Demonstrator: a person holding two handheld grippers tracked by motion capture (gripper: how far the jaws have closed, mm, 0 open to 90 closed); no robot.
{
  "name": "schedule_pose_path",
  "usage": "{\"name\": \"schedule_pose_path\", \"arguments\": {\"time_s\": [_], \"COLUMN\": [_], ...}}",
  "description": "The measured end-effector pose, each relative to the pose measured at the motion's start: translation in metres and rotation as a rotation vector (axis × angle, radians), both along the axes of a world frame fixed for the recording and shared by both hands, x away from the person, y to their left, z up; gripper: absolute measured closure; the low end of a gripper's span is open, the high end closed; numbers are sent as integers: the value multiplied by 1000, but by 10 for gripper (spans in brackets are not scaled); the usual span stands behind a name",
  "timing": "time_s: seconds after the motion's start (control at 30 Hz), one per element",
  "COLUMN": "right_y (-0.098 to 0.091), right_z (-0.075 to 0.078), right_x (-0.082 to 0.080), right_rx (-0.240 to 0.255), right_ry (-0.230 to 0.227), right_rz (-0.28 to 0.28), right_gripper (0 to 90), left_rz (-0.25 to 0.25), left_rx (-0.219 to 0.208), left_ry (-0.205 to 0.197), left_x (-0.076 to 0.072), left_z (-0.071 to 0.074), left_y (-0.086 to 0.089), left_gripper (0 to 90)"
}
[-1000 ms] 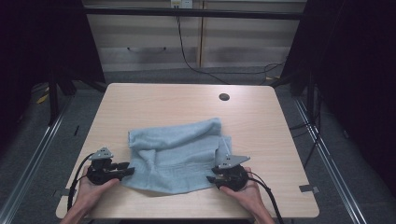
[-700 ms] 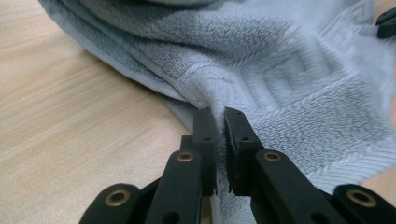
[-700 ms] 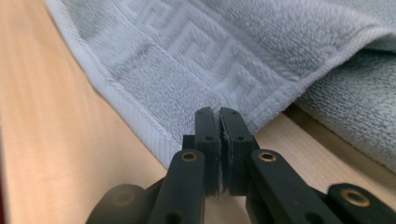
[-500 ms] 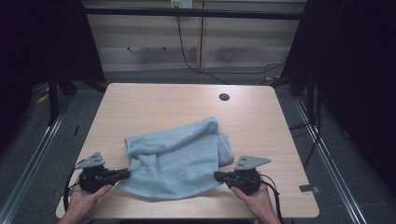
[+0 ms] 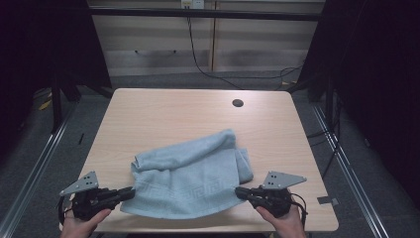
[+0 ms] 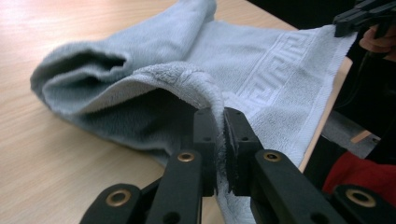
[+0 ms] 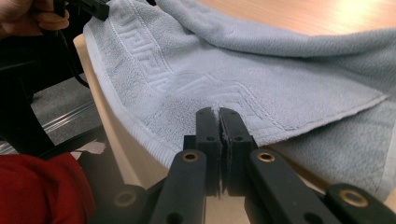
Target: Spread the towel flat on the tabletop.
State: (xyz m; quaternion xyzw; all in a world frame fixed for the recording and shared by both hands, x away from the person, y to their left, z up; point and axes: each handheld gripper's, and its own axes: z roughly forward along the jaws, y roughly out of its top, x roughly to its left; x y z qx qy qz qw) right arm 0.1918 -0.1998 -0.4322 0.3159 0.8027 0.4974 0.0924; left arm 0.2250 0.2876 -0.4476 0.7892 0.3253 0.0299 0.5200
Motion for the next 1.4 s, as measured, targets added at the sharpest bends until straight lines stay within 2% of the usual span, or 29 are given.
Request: {"name": "schedule_pose_path", "arguments": {"time_s": [0.13,0.2,0.23,0.4,0.47,0.5,0.53,0.6,0.7,0.73,0.77,0.83,0.9,0.97,1.1,1.13,1.2,1.23,1.3,1.33,1.37,1.4], "right_y": [-1,0,1,0,-2,-2,-2,-2,-6,-7,-10,-13,-14,-13,-9,-8,-8,-8,-12,-14,-14,-19], "right_z": [8,11,11,3,-3,-3,-3,0,15,19,23,30,32,29,24,23,27,27,40,44,44,47], "right_x": [2,2,3,8,7,6,6,3,-7,-10,-12,-17,-19,-17,-16,-16,-22,-22,-38,-45,-45,-61], "right_rx": [15,16,10,10,18,17,17,12,41,49,60,86,77,72,70,66,72,72,97,109,109,122], "right_ry": [-13,-17,-21,6,21,22,22,14,-25,-38,-46,-60,-62,-44,-35,-36,-45,-45,-68,-72,-72,-73], "right_rz": [3,5,9,-1,-4,-3,-3,0,1,-1,-2,-5,-4,-4,8,11,27,27,41,42,42,47], "right_gripper": [881,880,881,881,881,881,881,881,882,882,882,881,881,882,881,881,882,882,881,881,881,878], "left_rz": [-19,-19,-22,-1,-22,-28,-28,-38,-29,-23,-23,-7,-9,-7,-8,-24,-66,-66,-86,-116,-116,-117], "left_rx": [9,7,19,31,34,37,37,22,-29,-21,-21,-45,-41,-57,-55,-58,-120,-120,-126,-158,-158,-151], "left_ry": [-24,-17,-20,-1,12,32,32,15,-26,-53,-53,-79,-82,-52,-27,-25,-30,-30,-60,-74,-74,-84], "left_x": [-2,-3,-2,3,4,4,4,0,-10,-15,-15,-20,-19,-14,-10,-12,-26,-26,-40,-54,-54,-65], "left_z": [11,15,16,8,2,-2,-2,2,18,28,28,38,39,35,27,27,36,36,47,55,55,56], "left_y": [-5,-8,-9,-9,-10,-11,-11,-9,-6,-5,-5,-4,-4,-5,-8,-9,-7,-7,-7,-6,-6,-5], "left_gripper": [845,829,818,753,818,840,845,846,841,839,839,831,824,824,827,838,842,843,842,842,841,840]}}
